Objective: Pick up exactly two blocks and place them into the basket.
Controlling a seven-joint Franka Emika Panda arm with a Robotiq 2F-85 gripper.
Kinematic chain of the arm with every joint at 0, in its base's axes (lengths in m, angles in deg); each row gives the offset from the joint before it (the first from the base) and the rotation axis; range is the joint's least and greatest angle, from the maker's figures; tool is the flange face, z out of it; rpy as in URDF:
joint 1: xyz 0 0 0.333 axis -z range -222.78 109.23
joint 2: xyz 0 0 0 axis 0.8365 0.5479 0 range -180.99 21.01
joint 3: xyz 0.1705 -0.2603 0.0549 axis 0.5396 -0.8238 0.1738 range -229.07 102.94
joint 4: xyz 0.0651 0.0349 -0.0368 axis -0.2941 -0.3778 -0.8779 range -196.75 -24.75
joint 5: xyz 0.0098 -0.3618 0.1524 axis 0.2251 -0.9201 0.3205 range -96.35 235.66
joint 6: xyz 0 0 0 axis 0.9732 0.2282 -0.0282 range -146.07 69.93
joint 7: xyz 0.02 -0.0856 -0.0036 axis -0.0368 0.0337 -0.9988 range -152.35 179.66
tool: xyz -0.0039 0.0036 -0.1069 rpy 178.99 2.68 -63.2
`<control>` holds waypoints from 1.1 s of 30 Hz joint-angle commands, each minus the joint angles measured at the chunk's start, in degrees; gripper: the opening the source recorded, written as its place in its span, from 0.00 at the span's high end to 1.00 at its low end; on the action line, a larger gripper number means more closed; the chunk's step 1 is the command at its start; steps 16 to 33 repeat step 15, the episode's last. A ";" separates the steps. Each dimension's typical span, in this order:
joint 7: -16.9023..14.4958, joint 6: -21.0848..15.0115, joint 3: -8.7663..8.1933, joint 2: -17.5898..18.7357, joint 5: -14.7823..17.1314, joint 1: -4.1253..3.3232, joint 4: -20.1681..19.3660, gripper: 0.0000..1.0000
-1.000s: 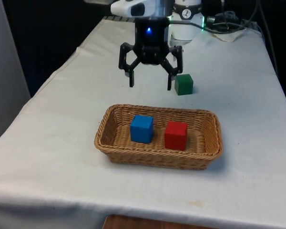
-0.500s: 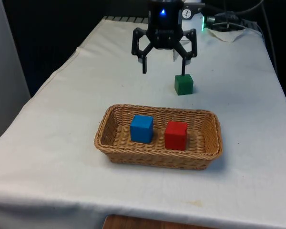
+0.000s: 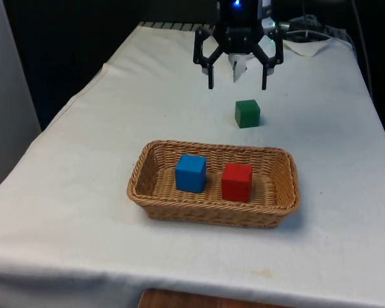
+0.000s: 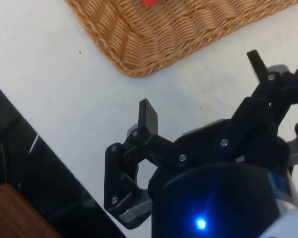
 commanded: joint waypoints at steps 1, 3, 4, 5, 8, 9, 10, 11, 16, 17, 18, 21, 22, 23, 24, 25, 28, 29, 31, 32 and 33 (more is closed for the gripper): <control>0.40 -1.49 -1.09 -1.66 -0.92 -2.01 -2.69 0.00; 0.52 -1.66 -0.92 -2.12 -1.03 -2.35 -3.21 0.00; 0.52 -1.72 -0.86 -2.29 -1.03 -2.46 -3.38 0.00; 0.57 -1.78 -0.86 -2.41 -1.03 -2.58 -3.50 0.00; 0.63 -1.83 -0.74 -2.64 -1.03 -2.75 -3.78 0.00; 0.57 -1.95 -0.63 -2.86 -0.97 -2.86 -3.95 0.00; 0.57 -1.95 -0.57 -2.92 -0.97 -2.92 -4.07 0.00; 0.52 -1.83 -0.40 -2.81 -0.92 -2.69 -3.78 0.00; 0.40 -0.23 0.74 -1.49 -0.23 -0.97 -1.60 0.00; 0.40 -0.23 0.74 -1.49 -0.23 -0.97 -1.60 0.00; 0.40 -0.23 0.74 -1.49 -0.23 -0.97 -1.60 0.00; 0.40 -0.23 0.74 -1.49 -0.23 -0.97 -1.60 0.00; 0.40 -0.23 0.74 -1.49 -0.23 -0.97 -1.60 0.00; 0.40 -0.23 0.74 -1.49 -0.23 -0.97 -1.60 0.00; 0.40 -0.23 0.74 -1.49 -0.23 -0.97 -1.60 0.00; 0.40 -0.23 0.74 -1.49 -0.23 -0.97 -1.60 0.00; 0.40 -0.23 0.74 -1.49 -0.23 -0.97 -1.60 0.00; 0.40 -0.23 0.74 -1.49 -0.23 -0.97 -1.60 0.00; 0.40 -0.23 0.74 -1.49 -0.23 -0.97 -1.60 0.00; 0.40 -0.23 0.74 -1.49 -0.23 -0.97 -1.60 0.00; 0.40 -0.23 0.74 -1.49 -0.23 -0.97 -1.60 0.00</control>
